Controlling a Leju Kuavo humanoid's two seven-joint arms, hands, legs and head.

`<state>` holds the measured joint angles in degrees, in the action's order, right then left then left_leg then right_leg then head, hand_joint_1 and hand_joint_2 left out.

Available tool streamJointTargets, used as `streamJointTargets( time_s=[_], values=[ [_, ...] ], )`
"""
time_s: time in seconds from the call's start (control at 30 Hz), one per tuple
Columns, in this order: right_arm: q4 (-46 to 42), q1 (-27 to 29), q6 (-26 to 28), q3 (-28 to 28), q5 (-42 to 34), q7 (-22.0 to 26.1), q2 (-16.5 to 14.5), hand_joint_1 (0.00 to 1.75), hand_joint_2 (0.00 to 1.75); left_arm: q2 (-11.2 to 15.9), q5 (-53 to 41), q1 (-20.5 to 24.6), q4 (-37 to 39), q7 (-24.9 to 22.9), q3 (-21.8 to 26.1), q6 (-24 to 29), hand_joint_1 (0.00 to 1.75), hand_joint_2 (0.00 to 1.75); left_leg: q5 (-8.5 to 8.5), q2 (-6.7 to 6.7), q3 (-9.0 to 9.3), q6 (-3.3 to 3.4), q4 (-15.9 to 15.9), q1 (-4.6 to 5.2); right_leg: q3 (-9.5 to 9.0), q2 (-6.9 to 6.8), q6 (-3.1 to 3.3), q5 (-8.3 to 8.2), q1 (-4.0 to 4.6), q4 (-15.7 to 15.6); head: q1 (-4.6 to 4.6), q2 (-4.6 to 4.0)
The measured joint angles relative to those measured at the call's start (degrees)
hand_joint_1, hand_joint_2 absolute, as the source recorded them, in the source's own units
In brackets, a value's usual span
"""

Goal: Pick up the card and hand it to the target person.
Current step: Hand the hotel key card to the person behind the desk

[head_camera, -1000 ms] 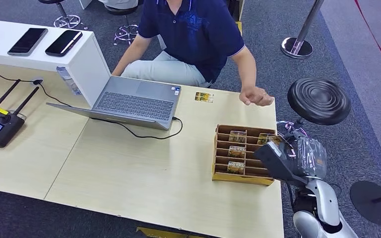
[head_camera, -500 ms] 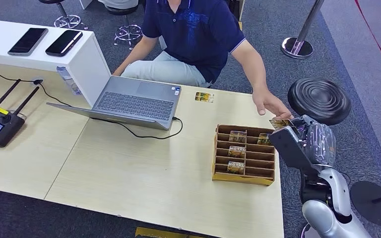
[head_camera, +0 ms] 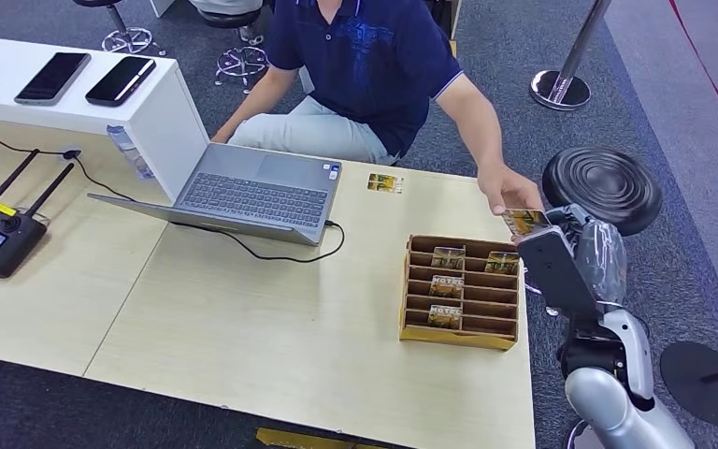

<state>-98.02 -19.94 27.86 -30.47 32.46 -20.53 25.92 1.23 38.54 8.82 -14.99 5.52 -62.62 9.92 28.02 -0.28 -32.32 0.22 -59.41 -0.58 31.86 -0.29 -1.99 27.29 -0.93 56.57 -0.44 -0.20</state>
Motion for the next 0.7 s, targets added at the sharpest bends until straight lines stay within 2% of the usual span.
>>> streamJointTargets(
  time_s=[0.23,0.33,0.37,0.47,0.7],
  values=[
    [0.0,0.0,0.6,-1.1,-0.7,0.7,-0.9,1.72,1.75,0.0,1.7,0.4,0.0,1.9,1.4,0.6,0.0,1.75,0.0,0.0,0.0,0.0,0.0,0.0,0.0,0.0,0.0,0.0,0.0,0.0,0.01,0.0],
    [0.1,0.1,0.7,-1.4,-0.9,0.8,-1.2,0.44,1.75,0.0,1.3,0.5,0.0,2.3,1.8,0.8,0.0,1.75,0.0,0.0,0.01,0.0,0.0,0.0,0.0,0.0,0.0,0.0,0.0,0.0,0.01,0.0],
    [0.1,0.1,0.8,-1.5,-0.9,0.8,-1.2,0.01,1.75,0.0,1.1,0.6,0.0,2.2,1.9,0.8,0.0,1.31,0.0,0.0,0.01,0.0,0.0,0.0,0.0,0.01,0.0,0.0,0.0,0.0,0.01,0.0],
    [0.1,0.3,0.8,-1.8,-1.1,0.7,-1.4,0.0,1.75,0.0,0.6,0.7,0.0,1.9,2.0,1.2,0.0,0.0,0.0,0.01,0.01,0.0,0.0,0.0,0.01,0.01,0.0,0.0,0.0,0.0,0.0,0.0],
    [0.1,1.4,1.4,-2.1,-1.3,0.2,-1.6,0.0,1.75,0.0,1.8,0.6,0.0,2.9,2.9,2.1,0.0,0.0,0.0,0.01,0.02,0.0,0.0,0.0,0.01,0.02,0.0,0.0,0.0,0.0,0.0,0.0]
  ],
)
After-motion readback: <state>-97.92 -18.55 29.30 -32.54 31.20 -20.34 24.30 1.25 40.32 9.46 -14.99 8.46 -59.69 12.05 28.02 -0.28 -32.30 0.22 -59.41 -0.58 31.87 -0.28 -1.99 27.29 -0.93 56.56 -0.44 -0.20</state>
